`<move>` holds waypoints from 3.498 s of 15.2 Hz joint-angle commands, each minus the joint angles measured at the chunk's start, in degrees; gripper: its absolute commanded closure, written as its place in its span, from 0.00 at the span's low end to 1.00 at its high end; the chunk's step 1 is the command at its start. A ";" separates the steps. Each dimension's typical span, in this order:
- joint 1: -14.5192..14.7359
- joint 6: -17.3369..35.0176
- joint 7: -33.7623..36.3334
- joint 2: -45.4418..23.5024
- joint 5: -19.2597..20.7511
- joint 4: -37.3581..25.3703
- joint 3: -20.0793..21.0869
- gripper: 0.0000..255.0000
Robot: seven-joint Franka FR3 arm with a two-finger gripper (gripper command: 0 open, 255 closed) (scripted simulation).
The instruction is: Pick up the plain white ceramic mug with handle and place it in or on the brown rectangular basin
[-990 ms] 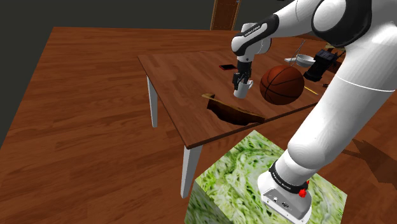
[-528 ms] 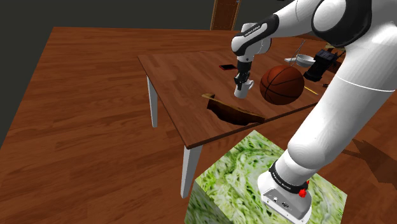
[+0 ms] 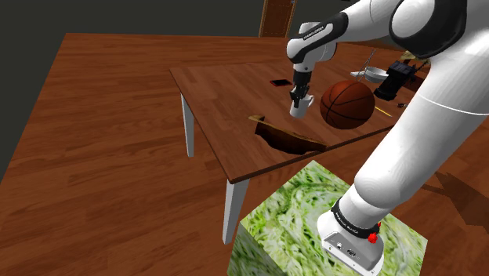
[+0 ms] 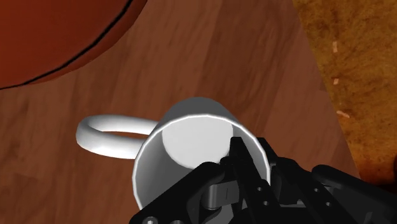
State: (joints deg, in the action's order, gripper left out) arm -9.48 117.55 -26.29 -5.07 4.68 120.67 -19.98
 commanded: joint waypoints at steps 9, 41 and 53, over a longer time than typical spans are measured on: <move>0.25 -7.48 0.14 3.21 0.86 -4.40 0.06 1.00; 6.00 -24.78 15.91 28.56 2.45 4.58 10.29 1.00; 7.98 -21.81 22.14 35.15 0.21 14.60 14.75 1.00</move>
State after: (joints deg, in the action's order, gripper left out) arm -1.55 94.87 -4.29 30.24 4.94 134.59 -5.27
